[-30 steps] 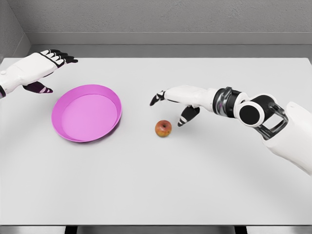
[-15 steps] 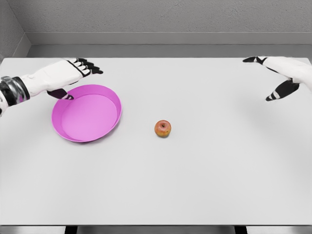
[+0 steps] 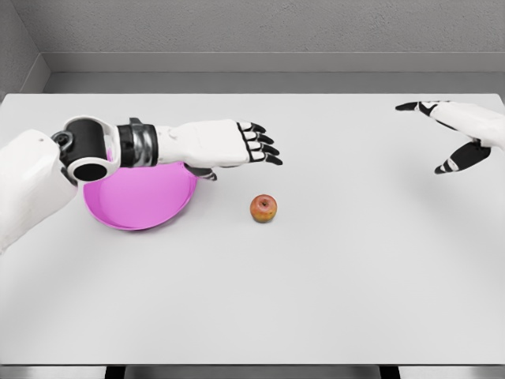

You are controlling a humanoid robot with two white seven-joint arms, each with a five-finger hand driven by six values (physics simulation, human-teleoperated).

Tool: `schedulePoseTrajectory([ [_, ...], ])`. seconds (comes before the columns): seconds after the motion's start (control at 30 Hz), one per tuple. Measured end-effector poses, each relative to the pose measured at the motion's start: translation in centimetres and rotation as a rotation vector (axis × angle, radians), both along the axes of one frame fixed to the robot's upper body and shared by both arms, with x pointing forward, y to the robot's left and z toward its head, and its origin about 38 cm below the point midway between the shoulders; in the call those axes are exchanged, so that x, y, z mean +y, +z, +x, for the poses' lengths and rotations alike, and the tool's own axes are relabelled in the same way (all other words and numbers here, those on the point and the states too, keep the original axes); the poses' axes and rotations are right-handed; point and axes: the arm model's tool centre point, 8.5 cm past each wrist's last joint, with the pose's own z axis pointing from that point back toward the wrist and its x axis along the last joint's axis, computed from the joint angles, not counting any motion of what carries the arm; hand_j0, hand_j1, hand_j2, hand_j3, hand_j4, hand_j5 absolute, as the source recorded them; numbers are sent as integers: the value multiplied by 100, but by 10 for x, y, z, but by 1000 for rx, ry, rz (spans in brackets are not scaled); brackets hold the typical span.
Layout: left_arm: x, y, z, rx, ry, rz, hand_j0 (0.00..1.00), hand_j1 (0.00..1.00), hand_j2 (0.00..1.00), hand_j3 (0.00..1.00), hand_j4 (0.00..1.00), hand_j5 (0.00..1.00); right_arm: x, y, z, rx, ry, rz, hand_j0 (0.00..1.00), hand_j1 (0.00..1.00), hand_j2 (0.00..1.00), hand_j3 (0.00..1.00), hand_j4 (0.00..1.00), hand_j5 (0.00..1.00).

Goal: Put the apple on the plate with both arms

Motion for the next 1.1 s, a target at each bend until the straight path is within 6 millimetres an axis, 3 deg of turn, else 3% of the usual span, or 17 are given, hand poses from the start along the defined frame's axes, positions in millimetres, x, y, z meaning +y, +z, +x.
schedulePoseTrajectory([
  [0.1, -21, -13, -9, 32, -56, 20, 100, 100, 100, 100, 100, 100, -1, 0, 0, 0, -2, 1, 100, 100, 100, 100, 100, 100],
  [0.4, -26, -55, 0, 119, -17, 82, 100, 100, 100, 100, 100, 100, -2, 2, 0, -3, -3, -3, 100, 100, 100, 100, 100, 100],
  [0.6, -32, -45, 3, 78, -42, 120, 100, 100, 100, 100, 100, 100, -2, 1, -1, -3, -1, -3, 100, 100, 100, 100, 100, 100],
  [0.9, -40, -46, -9, 80, -92, 134, 100, 100, 100, 100, 100, 100, -5, 16, 1, -40, -9, 1, 100, 100, 100, 100, 100, 100],
  [1.0, -40, -45, -9, 82, -97, 139, 82, 82, 82, 82, 82, 82, -6, 19, 1, -49, -12, 3, 100, 100, 100, 100, 100, 100],
  [1.1, -40, -48, -10, 94, -100, 161, 75, 75, 75, 75, 75, 75, -6, 21, 2, -55, -13, 4, 100, 100, 100, 100, 100, 100],
])
